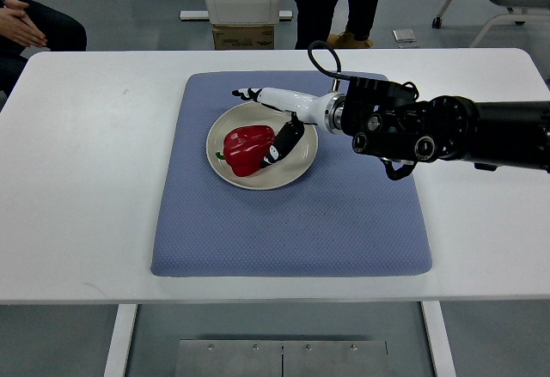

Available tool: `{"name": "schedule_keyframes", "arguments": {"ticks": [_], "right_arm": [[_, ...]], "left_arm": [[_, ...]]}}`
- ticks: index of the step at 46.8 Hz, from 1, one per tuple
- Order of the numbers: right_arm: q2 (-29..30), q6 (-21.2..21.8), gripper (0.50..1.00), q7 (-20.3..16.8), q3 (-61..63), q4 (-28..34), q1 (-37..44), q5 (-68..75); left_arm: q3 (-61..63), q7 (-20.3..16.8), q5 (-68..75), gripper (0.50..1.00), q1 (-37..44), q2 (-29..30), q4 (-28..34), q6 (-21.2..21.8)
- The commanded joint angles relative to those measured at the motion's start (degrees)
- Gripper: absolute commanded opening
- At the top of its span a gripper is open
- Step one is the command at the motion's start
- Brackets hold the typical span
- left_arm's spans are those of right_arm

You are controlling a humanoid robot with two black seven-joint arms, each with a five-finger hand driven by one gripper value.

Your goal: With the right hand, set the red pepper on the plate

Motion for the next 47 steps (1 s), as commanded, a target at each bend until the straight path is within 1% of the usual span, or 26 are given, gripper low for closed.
{"name": "schedule_keyframes", "arguments": {"ticks": [1,7,13,19,25,29,32,36,39,47], "right_arm": [[0.0,-0.1,1.0,0.2,1.3,-0.2,0.1,0.1],[0.0,-0.1,1.0,0.2,7.5,-2.0,-1.0,0.1],[0.0,0.0,1.0,0.1,14.6,-4.9,-4.1,0.1],[-3.2,0.1,1.0,0.2,21.5,-4.3,-9.2,0.0],[-7.2,1.2,1.0,0.8,29.1,-4.4,-14.0,0.1],[-8.4,2.9,1.0,0.8,39.4,-4.6,-19.3,1.9],[-9.8,6.1,1.0,0.3,47.8,-4.6,-23.5,4.3],[-11.3,9.4,1.0,-0.7,55.0,-4.8,-27.6,7.7],[-12.0,10.4,1.0,-1.4,57.9,-5.2,-29.3,10.2],[-15.6,10.7,1.0,-1.5,60.1,-5.3,-31.6,18.8]], "left_arm": [[0.0,0.0,0.0,1.0,-0.1,0.0,0.0,0.0],[0.0,0.0,0.0,1.0,0.0,0.0,0.0,0.0],[0.0,0.0,0.0,1.0,0.0,0.0,0.0,0.0],[0.0,0.0,0.0,1.0,0.0,0.0,0.0,0.0],[0.0,0.0,0.0,1.0,0.0,0.0,0.0,0.0],[0.0,0.0,0.0,1.0,0.0,0.0,0.0,0.0],[0.0,0.0,0.0,1.0,0.0,0.0,0.0,0.0],[0.0,0.0,0.0,1.0,0.0,0.0,0.0,0.0],[0.0,0.0,0.0,1.0,0.0,0.0,0.0,0.0],[0.0,0.0,0.0,1.0,0.0,0.0,0.0,0.0]]}}
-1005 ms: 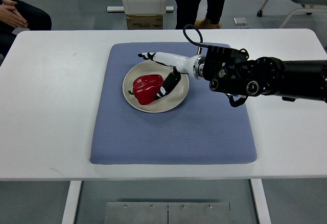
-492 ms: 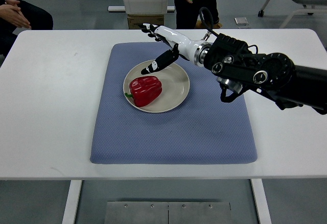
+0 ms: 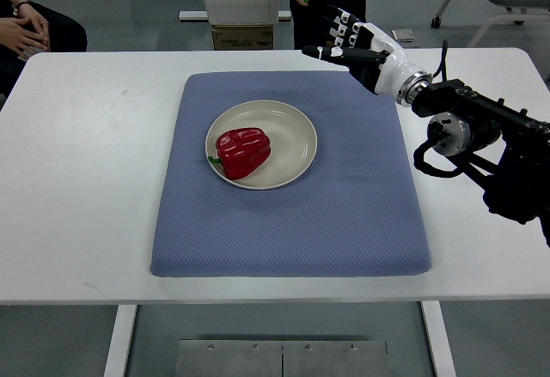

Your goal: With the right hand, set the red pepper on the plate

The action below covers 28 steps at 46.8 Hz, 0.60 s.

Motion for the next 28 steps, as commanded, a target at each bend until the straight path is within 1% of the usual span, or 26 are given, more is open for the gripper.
{"name": "schedule_keyframes", "arguments": {"ticks": [1,8,11,17,23,25,28], "right_arm": [[-1.8,0.0,1.0,0.0,0.3,0.0,-0.9,5.2],[-5.3,0.3,1.0,0.0,0.8,-0.4,-4.0,14.9],[-6.2,1.9,1.0,0.0,2.1,-2.1,-5.7,15.9],[-6.4,5.9,1.0,-1.2,4.4,-7.9,-8.5,15.9],[-5.6,9.1,1.0,-1.5,5.0,-17.3,-10.1,16.0],[-5.1,10.3,1.0,-1.5,5.1,-18.8,-10.3,16.0],[-4.4,11.4,1.0,-1.4,5.1,-19.1,-10.3,16.0]], "left_arm": [[0.0,0.0,0.0,1.0,0.0,0.0,0.0,0.0],[0.0,0.0,0.0,1.0,0.0,0.0,0.0,0.0],[0.0,0.0,0.0,1.0,0.0,0.0,0.0,0.0],[0.0,0.0,0.0,1.0,0.0,0.0,0.0,0.0],[0.0,0.0,0.0,1.0,0.0,0.0,0.0,0.0],[0.0,0.0,0.0,1.0,0.0,0.0,0.0,0.0],[-0.1,0.0,0.0,1.0,0.0,0.0,0.0,0.0]]}}
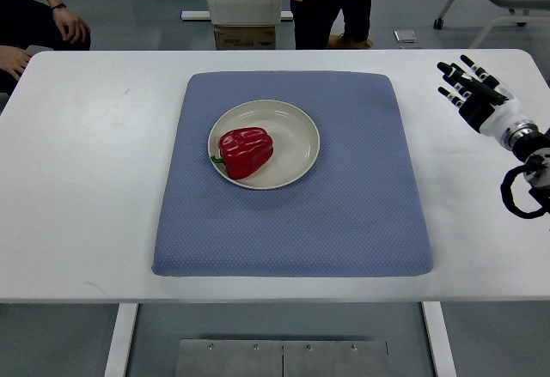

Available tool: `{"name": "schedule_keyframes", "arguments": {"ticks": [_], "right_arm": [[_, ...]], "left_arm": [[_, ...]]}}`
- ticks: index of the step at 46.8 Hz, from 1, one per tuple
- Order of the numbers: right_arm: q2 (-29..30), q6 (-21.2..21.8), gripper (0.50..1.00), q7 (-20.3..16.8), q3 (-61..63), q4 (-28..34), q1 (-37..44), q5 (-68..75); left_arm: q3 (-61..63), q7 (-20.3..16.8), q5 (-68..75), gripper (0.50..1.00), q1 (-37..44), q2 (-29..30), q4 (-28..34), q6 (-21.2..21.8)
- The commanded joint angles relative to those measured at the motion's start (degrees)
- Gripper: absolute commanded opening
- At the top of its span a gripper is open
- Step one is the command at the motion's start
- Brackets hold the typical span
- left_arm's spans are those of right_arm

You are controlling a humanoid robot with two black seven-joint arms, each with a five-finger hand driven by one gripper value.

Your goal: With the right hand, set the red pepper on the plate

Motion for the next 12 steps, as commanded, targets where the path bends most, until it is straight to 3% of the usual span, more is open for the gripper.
{"name": "schedule_keyframes", "arguments": {"ticks": [1,12], "right_arm": [[0.6,1.2,1.0,0.2,0.0,-0.6,0.0,0.0],[0.9,1.3,1.0,0.4,0.0,-0.9,-1.0,0.0]], "left_arm": [[0.0,0.0,0.0,1.0,0.0,0.0,0.0,0.0],[-0.1,0.0,0.0,1.0,0.0,0.0,0.0,0.0]]}}
